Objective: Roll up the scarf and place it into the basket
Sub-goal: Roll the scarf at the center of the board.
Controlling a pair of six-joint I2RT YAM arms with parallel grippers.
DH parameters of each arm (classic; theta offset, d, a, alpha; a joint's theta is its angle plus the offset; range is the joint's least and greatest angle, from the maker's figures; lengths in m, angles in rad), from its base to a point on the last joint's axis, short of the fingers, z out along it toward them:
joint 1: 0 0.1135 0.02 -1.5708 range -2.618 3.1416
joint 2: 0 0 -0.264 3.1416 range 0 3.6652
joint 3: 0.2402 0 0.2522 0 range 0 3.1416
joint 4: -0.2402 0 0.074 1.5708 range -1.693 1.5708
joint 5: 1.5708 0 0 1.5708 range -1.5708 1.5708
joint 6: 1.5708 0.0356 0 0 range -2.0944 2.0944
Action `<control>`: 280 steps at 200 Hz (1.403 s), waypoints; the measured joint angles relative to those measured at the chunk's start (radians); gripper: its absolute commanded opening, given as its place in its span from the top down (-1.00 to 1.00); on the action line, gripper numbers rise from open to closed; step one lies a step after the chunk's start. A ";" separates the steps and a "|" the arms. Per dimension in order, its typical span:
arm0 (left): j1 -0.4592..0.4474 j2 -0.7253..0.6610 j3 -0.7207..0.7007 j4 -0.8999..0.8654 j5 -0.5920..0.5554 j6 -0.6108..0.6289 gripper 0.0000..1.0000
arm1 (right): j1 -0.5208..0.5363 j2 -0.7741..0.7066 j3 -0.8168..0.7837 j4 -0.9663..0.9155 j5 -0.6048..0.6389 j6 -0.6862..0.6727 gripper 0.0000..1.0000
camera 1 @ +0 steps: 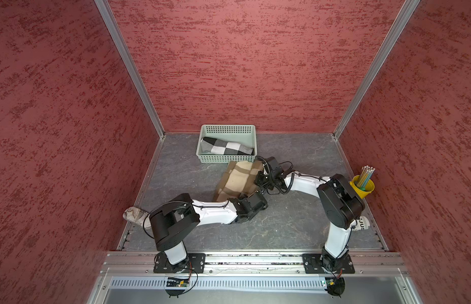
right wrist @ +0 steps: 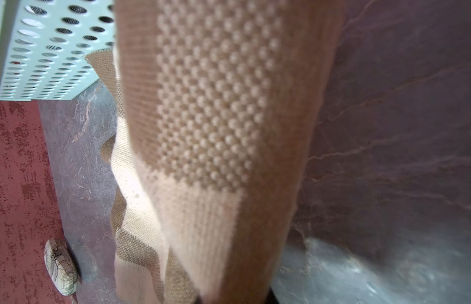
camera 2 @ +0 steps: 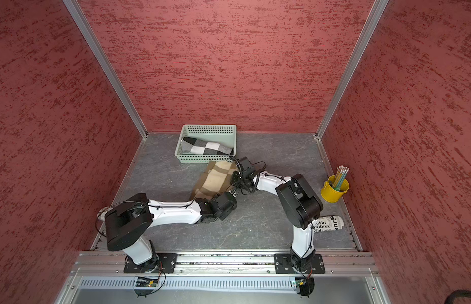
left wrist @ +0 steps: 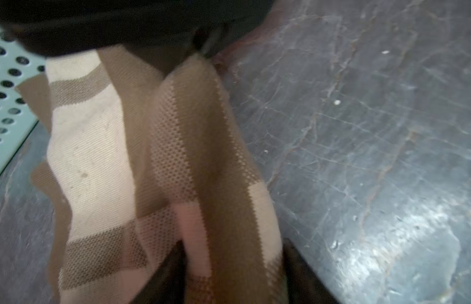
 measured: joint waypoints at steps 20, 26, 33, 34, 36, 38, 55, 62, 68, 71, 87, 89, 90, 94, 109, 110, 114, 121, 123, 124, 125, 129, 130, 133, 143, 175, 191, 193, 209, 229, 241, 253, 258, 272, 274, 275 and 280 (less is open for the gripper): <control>0.014 -0.032 -0.005 -0.009 0.050 -0.027 0.74 | -0.001 -0.011 -0.002 -0.010 0.003 -0.005 0.68; 0.028 -0.053 -0.016 -0.003 0.090 -0.044 0.75 | -0.003 -0.018 -0.006 -0.013 0.002 -0.011 0.59; 0.053 -0.087 -0.036 0.014 0.153 -0.074 0.76 | -0.005 -0.030 -0.014 -0.016 0.002 -0.016 0.49; 0.056 -0.091 -0.039 0.015 0.161 -0.079 0.76 | -0.006 -0.032 -0.015 -0.016 0.002 -0.015 0.47; 0.064 -0.101 -0.046 0.022 0.181 -0.089 0.76 | -0.006 -0.036 -0.018 -0.016 0.002 -0.014 0.44; 0.072 -0.111 -0.054 0.028 0.199 -0.097 0.76 | -0.007 -0.040 -0.021 -0.018 0.002 -0.018 0.41; 0.172 -0.202 -0.132 0.104 0.381 -0.202 0.79 | -0.019 -0.096 -0.060 -0.016 0.002 -0.026 0.17; 0.215 -0.232 -0.167 0.138 0.455 -0.251 0.79 | -0.026 -0.124 -0.077 -0.013 0.002 -0.031 0.10; 0.253 -0.249 -0.196 0.168 0.513 -0.292 0.79 | -0.032 -0.148 -0.092 -0.010 0.002 -0.035 0.03; 0.269 -0.254 -0.208 0.180 0.539 -0.310 0.79 | -0.035 -0.158 -0.098 -0.008 0.002 -0.036 0.00; 0.356 -0.274 -0.280 0.261 0.682 -0.424 0.79 | -0.048 -0.217 -0.127 0.000 0.003 -0.042 -0.10; 0.365 -0.275 -0.288 0.272 0.697 -0.436 0.79 | -0.049 -0.223 -0.130 0.003 0.003 -0.042 -0.11; 0.369 -0.275 -0.291 0.275 0.703 -0.441 0.79 | -0.050 -0.225 -0.131 0.004 0.003 -0.043 -0.11; 0.386 -0.276 -0.306 0.294 0.732 -0.468 0.79 | -0.052 -0.237 -0.137 0.008 0.002 -0.043 -0.13; 0.436 -0.277 -0.354 0.361 0.824 -0.556 0.79 | -0.057 -0.265 -0.165 0.041 0.001 -0.039 -0.20; 0.440 -0.277 -0.359 0.367 0.831 -0.562 0.79 | -0.057 -0.266 -0.166 0.044 0.000 -0.039 -0.20; 0.449 -0.277 -0.369 0.384 0.850 -0.583 0.79 | -0.058 -0.269 -0.175 0.053 -0.002 -0.037 -0.21; 0.470 -0.276 -0.396 0.431 0.890 -0.629 0.78 | -0.059 -0.270 -0.190 0.077 -0.008 -0.031 -0.23; 0.476 -0.276 -0.403 0.444 0.901 -0.639 0.78 | -0.059 -0.270 -0.195 0.086 -0.011 -0.030 -0.23; 0.478 -0.276 -0.406 0.447 0.904 -0.642 0.78 | -0.059 -0.269 -0.199 0.090 -0.013 -0.029 -0.23; 0.482 -0.276 -0.410 0.457 0.911 -0.650 0.77 | -0.059 -0.269 -0.201 0.093 -0.014 -0.028 -0.24; 0.493 -0.274 -0.427 0.489 0.933 -0.677 0.76 | -0.059 -0.267 -0.212 0.111 -0.023 -0.023 -0.25; 0.495 -0.274 -0.430 0.493 0.937 -0.681 0.75 | -0.059 -0.266 -0.217 0.117 -0.026 -0.022 -0.25; 0.502 -0.273 -0.441 0.512 0.949 -0.696 0.75 | -0.059 -0.264 -0.224 0.128 -0.031 -0.019 -0.26; 0.532 -0.258 -0.483 0.600 0.997 -0.760 0.72 | -0.059 -0.254 -0.256 0.181 -0.058 0.000 -0.30; 0.578 -0.195 -0.544 0.776 1.080 -0.895 0.63 | -0.041 -0.177 -0.302 0.331 -0.132 0.036 -0.44; 0.578 -0.177 -0.545 0.811 1.102 -0.932 0.58 | -0.024 -0.135 -0.299 0.399 -0.159 0.048 -0.46; 0.578 -0.176 -0.546 0.814 1.103 -0.936 0.58 | -0.022 -0.129 -0.299 0.407 -0.161 0.048 -0.47; 0.583 -0.171 -0.552 0.834 1.117 -0.963 0.54 | -0.010 -0.086 -0.285 0.470 -0.185 0.059 -0.48; 0.594 -0.171 -0.564 0.847 1.133 -0.990 0.49 | 0.002 -0.037 -0.257 0.515 -0.207 0.062 -0.49; 0.602 -0.171 -0.571 0.851 1.147 -1.003 0.48 | 0.004 -0.005 -0.227 0.531 -0.217 0.061 -0.49; 0.611 -0.171 -0.575 0.854 1.160 -1.011 0.44 | 0.004 0.021 -0.196 0.536 -0.219 0.056 -0.37; 0.614 -0.170 -0.575 0.855 1.165 -1.015 0.41 | 0.004 0.029 -0.183 0.536 -0.219 0.054 -0.26; 0.624 -0.170 -0.577 0.856 1.179 -1.030 0.22 | 0.004 0.052 -0.151 0.530 -0.216 0.045 0.34; 0.625 -0.171 -0.578 0.856 1.180 -1.027 0.20 | 0.004 0.054 -0.148 0.528 -0.214 0.041 0.44; 0.626 -0.171 -0.578 0.856 1.181 -1.027 0.19 | 0.004 0.055 -0.146 0.528 -0.214 0.039 0.47; 0.629 -0.173 -0.580 0.854 1.183 -1.033 0.13 | 0.005 0.058 -0.143 0.526 -0.212 0.039 0.62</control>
